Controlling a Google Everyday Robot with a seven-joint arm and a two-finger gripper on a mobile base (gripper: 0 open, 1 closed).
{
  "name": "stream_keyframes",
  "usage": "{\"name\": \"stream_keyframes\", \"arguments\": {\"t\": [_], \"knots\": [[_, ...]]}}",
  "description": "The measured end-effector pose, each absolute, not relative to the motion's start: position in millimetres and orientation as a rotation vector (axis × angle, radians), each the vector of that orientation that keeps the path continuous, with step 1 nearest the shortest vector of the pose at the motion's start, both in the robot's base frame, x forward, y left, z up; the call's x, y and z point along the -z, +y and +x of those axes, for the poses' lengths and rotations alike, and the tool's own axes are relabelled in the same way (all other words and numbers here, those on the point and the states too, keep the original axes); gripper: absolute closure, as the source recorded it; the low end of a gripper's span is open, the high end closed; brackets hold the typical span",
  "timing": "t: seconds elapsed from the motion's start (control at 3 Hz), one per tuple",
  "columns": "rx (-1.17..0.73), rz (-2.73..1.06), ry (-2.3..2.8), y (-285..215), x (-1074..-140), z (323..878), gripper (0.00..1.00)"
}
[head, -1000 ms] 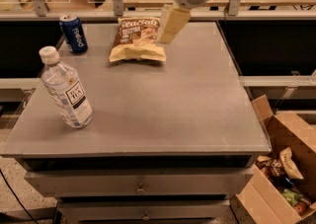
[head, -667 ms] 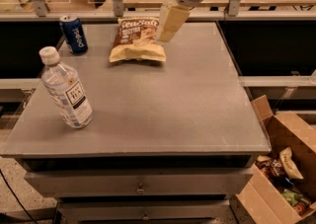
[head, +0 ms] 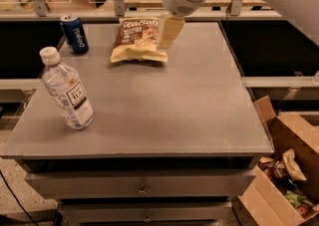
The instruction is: Move brown chip bag near blue plastic bottle
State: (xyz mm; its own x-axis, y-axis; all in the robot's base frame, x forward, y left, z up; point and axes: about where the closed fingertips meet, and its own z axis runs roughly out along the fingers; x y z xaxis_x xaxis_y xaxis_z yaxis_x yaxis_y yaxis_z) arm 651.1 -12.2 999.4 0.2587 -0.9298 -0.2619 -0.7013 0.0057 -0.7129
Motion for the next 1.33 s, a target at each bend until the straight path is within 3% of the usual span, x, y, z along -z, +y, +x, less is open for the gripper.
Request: {"name": "stream_keyframes", "arguments": {"t": [0.67,1.33], "knots": [[0.408,-1.777,1.516,-17,-930,710,0.00],[0.342,-1.771,1.482,-20,-885,732,0.00]]}}
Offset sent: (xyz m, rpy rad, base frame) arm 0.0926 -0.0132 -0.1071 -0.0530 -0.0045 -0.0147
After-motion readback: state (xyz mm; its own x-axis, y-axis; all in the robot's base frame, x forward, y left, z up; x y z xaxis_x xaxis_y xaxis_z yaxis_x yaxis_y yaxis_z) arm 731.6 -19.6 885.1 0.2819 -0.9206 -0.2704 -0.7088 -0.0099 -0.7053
